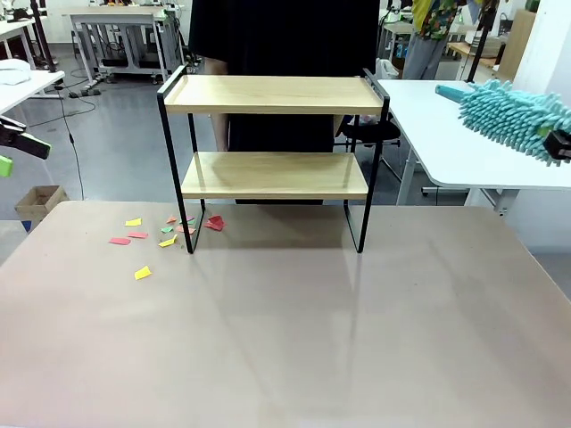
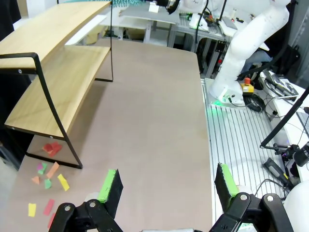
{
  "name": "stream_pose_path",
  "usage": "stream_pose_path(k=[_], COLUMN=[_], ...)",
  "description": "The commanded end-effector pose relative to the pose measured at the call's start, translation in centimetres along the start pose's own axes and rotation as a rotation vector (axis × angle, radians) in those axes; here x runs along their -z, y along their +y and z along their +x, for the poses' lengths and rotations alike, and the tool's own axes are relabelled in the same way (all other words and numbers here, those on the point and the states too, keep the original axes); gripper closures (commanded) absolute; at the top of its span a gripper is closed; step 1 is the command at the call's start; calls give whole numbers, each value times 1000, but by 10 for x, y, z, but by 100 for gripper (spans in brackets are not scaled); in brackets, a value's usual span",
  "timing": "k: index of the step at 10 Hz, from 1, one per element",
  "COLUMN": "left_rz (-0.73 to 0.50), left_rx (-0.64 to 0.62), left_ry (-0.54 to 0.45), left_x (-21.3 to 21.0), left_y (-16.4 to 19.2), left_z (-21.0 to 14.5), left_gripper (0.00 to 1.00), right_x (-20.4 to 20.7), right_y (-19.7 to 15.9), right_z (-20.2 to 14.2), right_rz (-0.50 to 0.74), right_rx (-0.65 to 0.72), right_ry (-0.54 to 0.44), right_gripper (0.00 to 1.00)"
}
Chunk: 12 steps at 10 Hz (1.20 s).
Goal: Clean the shelf.
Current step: Hand the Duster back to the human.
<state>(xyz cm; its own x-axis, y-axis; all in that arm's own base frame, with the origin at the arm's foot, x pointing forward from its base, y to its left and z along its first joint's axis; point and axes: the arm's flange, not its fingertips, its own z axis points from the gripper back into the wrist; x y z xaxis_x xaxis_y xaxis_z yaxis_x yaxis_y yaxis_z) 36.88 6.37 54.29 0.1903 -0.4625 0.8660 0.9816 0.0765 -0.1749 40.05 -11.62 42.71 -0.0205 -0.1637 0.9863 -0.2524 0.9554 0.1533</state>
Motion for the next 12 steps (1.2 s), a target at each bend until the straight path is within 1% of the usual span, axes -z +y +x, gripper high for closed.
stream_pose_path(k=[1,12], left_rz=[0,0], left_rx=[-2,-2], left_ry=[-14,-14], left_x=[-1,-1], left_y=[-1,-1], left_z=[2,2], left_gripper=[0,0], right_x=[0,0], right_y=[1,1], right_z=[1,1], right_rz=[-2,-2], right_rx=[-3,-3], right_ry=[1,1], right_gripper=[83,83])
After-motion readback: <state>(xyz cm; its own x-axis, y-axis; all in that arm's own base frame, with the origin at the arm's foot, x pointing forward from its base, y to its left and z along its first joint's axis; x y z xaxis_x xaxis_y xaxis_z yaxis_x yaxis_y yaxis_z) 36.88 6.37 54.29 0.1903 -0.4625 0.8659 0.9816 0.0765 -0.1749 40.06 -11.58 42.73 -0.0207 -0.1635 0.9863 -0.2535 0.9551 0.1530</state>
